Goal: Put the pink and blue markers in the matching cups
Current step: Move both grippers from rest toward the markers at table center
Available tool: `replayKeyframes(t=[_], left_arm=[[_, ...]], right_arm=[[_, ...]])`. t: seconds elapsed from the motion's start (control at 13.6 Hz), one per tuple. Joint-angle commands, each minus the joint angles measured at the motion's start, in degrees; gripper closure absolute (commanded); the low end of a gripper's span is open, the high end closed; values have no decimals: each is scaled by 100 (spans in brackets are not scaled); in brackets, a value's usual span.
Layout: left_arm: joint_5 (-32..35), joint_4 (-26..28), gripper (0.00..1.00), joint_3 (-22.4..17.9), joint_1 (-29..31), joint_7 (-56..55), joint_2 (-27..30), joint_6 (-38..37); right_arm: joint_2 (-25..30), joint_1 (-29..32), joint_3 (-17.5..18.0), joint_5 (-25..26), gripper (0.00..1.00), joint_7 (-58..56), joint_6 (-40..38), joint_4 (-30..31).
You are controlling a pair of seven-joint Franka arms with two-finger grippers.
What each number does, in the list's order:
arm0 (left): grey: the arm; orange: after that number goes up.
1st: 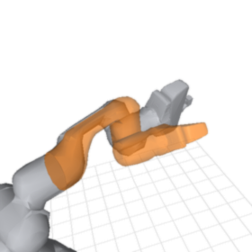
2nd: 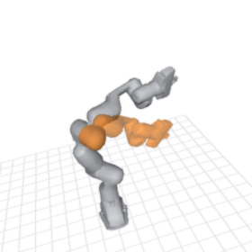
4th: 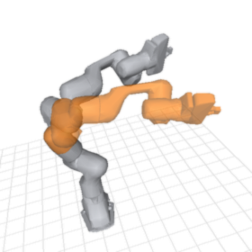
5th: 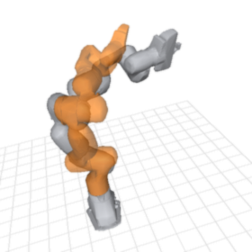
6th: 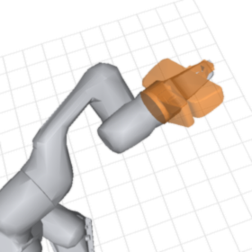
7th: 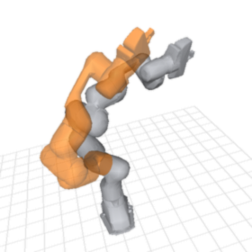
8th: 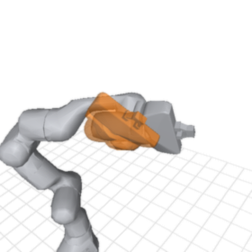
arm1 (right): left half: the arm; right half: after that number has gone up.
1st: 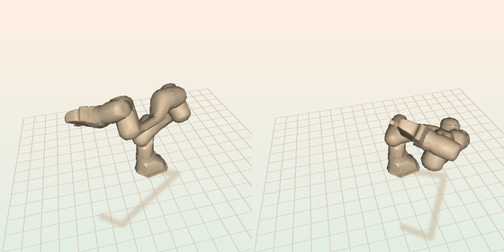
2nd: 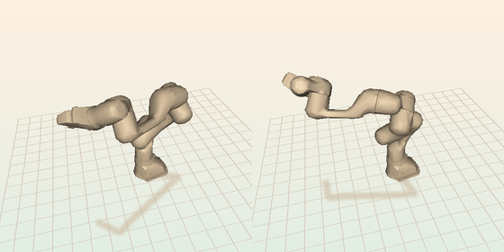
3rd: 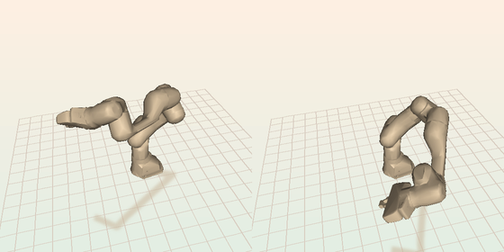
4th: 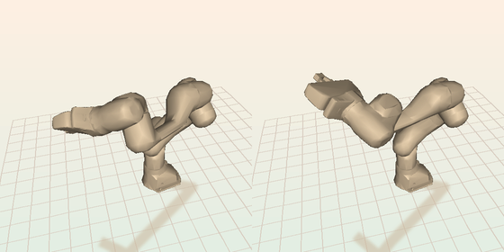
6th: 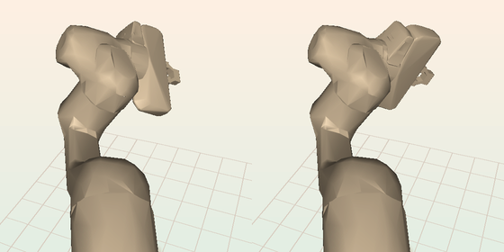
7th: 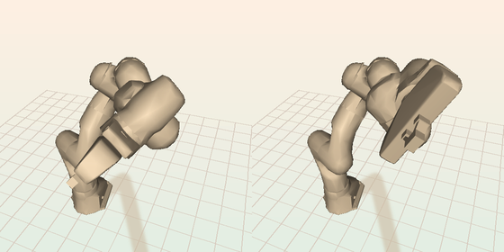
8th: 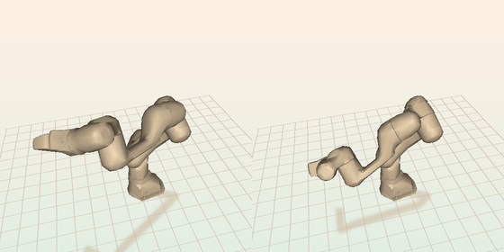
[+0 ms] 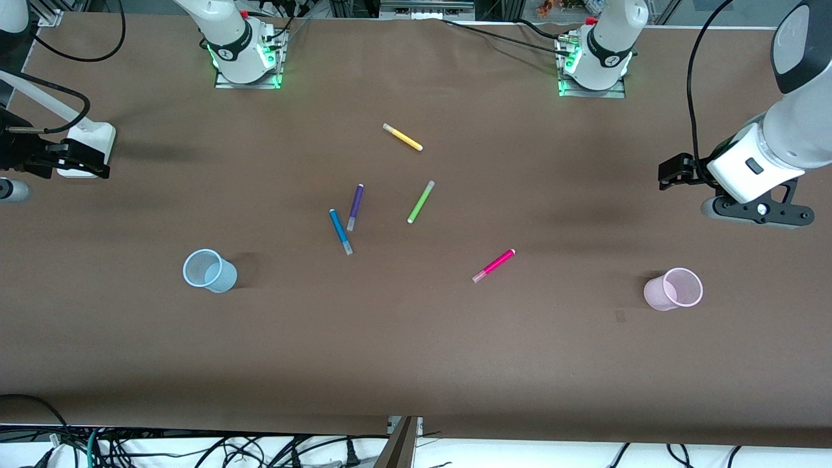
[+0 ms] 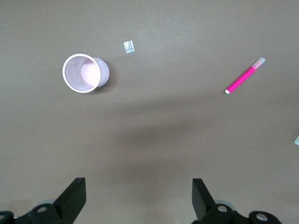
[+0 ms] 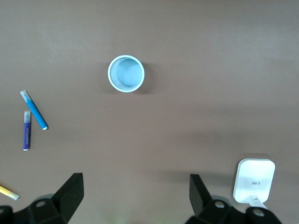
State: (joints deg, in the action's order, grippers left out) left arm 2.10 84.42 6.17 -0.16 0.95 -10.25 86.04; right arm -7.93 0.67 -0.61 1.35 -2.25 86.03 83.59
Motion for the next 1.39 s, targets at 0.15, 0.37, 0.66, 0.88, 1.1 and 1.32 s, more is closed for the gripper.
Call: replayKeyframes(t=[0.15, 0.37, 0.66, 0.88, 1.1, 1.32], left_arm=[[-35, -136, 0, 16, 43, 142, -65, -43], [-35, -136, 0, 16, 43, 142, -56, -43], [-43, -145, 0, 25, 25, 47, -65, -35], [-306, -154, 0, 86, -80, -1109, -56, -34], [-333, -154, 0, 86, -361, -1597, -56, -34], [-325, -154, 0, 78, -721, -2028, -73, -8]], right_arm=[[-51, 21, 26, 58, 0, 32, 20, -124], [-51, 21, 26, 67, 0, 32, 20, -124], [-77, 12, 35, 58, 0, 40, 28, -133], [-121, -6, 61, -3, 0, 41, 98, -133], [-200, -329, 79, -12, 0, -12, 247, -124], [-429, -699, 79, 14, 0, 14, 283, -107]])
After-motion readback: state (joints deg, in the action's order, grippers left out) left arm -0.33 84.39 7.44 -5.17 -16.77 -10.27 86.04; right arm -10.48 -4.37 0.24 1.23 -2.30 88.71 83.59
